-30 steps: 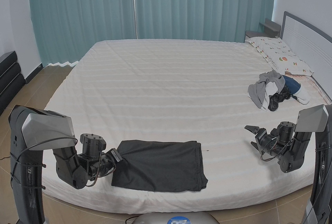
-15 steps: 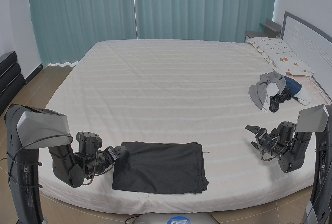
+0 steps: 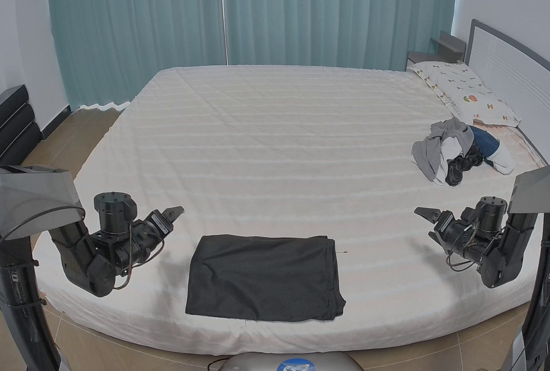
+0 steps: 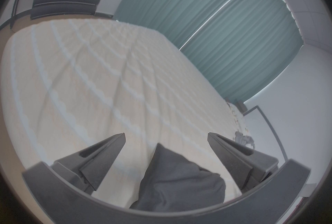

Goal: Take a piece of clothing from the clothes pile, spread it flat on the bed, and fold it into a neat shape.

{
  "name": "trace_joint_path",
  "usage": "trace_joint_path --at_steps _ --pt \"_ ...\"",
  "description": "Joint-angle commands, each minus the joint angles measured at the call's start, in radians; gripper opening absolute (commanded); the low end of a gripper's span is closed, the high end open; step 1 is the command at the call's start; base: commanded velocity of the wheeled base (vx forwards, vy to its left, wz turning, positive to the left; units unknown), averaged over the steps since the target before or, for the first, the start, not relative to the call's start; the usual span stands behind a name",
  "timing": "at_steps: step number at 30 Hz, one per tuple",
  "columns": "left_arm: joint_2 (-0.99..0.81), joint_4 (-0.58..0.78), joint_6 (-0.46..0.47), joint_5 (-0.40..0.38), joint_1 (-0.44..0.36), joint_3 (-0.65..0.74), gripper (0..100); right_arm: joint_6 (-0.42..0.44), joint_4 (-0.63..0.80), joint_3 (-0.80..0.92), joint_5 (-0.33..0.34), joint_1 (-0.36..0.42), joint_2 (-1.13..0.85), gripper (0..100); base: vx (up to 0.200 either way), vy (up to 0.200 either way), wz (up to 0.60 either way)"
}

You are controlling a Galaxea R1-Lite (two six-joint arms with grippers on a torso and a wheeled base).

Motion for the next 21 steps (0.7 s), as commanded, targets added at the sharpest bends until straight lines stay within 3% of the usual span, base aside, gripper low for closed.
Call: trace_joint_path --at_steps 1,4,13,17,18,19,20,21 --pt "-0.222 -0.031 0.012 0.005 0.047 0.099 100 -0.148 -0.015 0.182 -0.002 -0.036 -0.231 100 0.0 0.0 0.0" --pt "-0.343 -0.041 0.058 0.005 0.059 0.152 100 -0.237 -0.043 0.26 -0.032 -0.044 -0.336 100 0.0 0.0 0.0" --pt "-0.72 -0.035 0.263 0.005 0.093 0.316 100 -0.348 -0.05 0.395 -0.055 -0.044 -0.707 100 0.0 0.0 0.0" --pt "-0.904 -0.028 0.378 -0.005 0.135 0.39 100 -0.388 0.14 0.395 -0.053 -0.053 -1.003 100 0.0 0.0 0.0" --pt "-0.959 -0.02 0.415 -0.006 0.148 0.412 100 -0.427 0.253 0.395 -0.045 -0.051 -1.118 100 0.0 0.0 0.0" --pt "-0.959 -0.02 0.415 -0.006 0.148 0.412 100 -0.427 0.253 0.395 -0.045 -0.051 -1.118 100 0.0 0.0 0.0" --pt "-1.038 0.009 0.46 -0.005 0.153 0.453 100 -0.483 0.425 0.395 -0.033 -0.048 -1.282 100 0.0 0.0 0.0" --pt "-1.056 0.015 0.467 -0.005 0.153 0.464 100 -0.49 0.462 0.395 -0.03 -0.047 -1.321 100 0.0 0.0 0.0"
